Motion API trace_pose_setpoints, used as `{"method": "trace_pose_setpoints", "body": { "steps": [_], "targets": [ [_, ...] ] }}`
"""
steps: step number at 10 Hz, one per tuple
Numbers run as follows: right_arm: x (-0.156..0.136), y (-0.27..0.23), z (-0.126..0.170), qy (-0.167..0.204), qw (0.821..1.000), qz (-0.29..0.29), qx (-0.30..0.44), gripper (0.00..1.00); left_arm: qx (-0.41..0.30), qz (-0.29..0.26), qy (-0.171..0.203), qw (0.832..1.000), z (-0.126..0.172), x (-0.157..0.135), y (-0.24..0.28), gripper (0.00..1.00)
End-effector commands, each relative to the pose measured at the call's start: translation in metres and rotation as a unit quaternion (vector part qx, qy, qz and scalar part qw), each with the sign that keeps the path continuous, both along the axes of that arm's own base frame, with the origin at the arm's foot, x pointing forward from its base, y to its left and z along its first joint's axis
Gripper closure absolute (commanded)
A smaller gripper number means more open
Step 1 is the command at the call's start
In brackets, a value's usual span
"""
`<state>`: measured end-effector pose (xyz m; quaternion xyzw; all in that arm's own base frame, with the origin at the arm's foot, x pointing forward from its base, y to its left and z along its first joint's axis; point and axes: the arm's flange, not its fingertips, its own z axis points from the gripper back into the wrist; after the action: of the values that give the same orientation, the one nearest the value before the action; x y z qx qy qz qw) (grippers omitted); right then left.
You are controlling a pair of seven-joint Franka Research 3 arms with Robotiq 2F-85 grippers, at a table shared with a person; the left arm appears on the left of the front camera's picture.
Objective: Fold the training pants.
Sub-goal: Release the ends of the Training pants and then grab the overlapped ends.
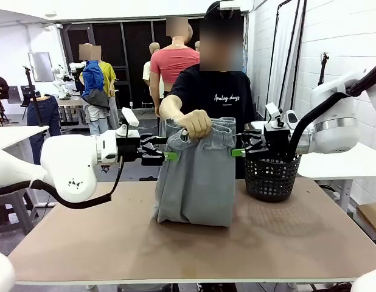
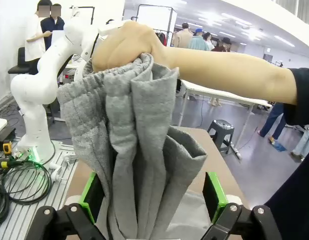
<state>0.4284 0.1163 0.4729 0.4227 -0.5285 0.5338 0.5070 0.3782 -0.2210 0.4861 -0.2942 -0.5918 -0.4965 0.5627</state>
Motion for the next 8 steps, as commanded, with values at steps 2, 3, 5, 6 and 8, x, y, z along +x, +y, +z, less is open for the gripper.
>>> {"method": "trace_pose_setpoints", "body": {
  "steps": [2,3,5,6,8],
  "targets": [
    [-0.005,0.008,-0.002,0.002,1.0,-0.016,0.003,0.0,-0.007,0.022,-0.004,1.0,-0.001,-0.03,0.021,0.0],
    [-0.004,0.009,-0.002,0.007,1.0,-0.011,0.002,0.0,-0.009,0.026,-0.008,1.0,-0.001,-0.028,0.023,0.0],
    [-0.004,0.011,-0.004,0.015,1.0,0.0,0.003,0.0,-0.009,0.035,-0.012,0.999,-0.002,-0.027,0.028,0.0],
    [-0.004,0.011,-0.004,0.018,1.0,0.008,0.005,0.0,-0.009,0.038,-0.012,0.999,-0.002,-0.027,0.03,0.0],
    [-0.004,0.012,-0.005,0.03,0.999,0.041,0.012,0.0,-0.013,0.01,-0.01,1.0,-0.004,-0.026,0.029,0.0]
  ]
}}
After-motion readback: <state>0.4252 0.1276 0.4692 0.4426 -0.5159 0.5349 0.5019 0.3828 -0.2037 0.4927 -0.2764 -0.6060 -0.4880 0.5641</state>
